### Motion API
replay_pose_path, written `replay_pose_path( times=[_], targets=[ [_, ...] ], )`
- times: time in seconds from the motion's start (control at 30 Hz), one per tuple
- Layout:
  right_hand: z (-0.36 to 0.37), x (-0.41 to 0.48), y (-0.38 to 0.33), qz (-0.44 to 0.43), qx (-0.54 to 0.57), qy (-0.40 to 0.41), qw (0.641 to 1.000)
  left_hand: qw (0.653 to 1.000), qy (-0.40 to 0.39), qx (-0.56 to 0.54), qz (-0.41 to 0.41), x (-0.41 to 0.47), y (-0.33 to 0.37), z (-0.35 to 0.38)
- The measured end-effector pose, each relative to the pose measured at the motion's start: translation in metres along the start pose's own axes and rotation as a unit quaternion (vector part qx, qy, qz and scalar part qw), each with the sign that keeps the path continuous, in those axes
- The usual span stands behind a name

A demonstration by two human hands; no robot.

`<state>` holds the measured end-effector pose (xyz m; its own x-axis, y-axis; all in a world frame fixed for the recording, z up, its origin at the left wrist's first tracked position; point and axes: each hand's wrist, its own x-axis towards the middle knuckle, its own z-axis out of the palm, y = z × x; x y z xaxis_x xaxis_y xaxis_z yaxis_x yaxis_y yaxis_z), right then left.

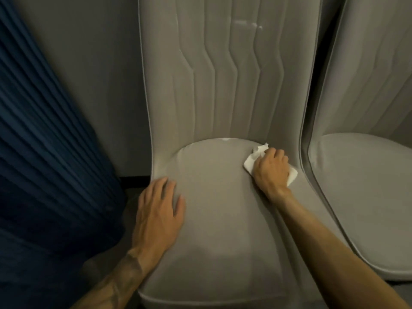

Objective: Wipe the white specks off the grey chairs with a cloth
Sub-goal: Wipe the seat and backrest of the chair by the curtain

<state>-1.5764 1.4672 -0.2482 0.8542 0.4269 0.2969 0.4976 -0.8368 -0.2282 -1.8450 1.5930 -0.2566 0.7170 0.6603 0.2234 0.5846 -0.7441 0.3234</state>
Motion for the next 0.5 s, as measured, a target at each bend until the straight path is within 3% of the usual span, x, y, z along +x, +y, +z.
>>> replay_pose_path(
  times=[0.1, 0.23, 0.4, 0.5],
  targets=[
    [0.015, 0.04, -0.029, 0.068, 0.019, -0.012, 0.997, 1.0, 0.012, 0.011, 0.005, 0.002, -0.002, 0.007],
    [0.04, 0.052, -0.06, -0.067, -0.011, -0.024, 0.997, 0.998, 0.051, 0.027, 0.024, 0.005, -0.003, 0.015],
    [0.032, 0.058, -0.029, -0.014, 0.005, 0.004, 1.0, 0.996, 0.065, 0.035, 0.041, 0.004, -0.006, 0.019],
    [0.04, 0.062, -0.052, -0.026, -0.016, 0.016, 0.999, 0.996, 0.074, 0.038, 0.043, 0.005, -0.006, 0.022]
  ],
)
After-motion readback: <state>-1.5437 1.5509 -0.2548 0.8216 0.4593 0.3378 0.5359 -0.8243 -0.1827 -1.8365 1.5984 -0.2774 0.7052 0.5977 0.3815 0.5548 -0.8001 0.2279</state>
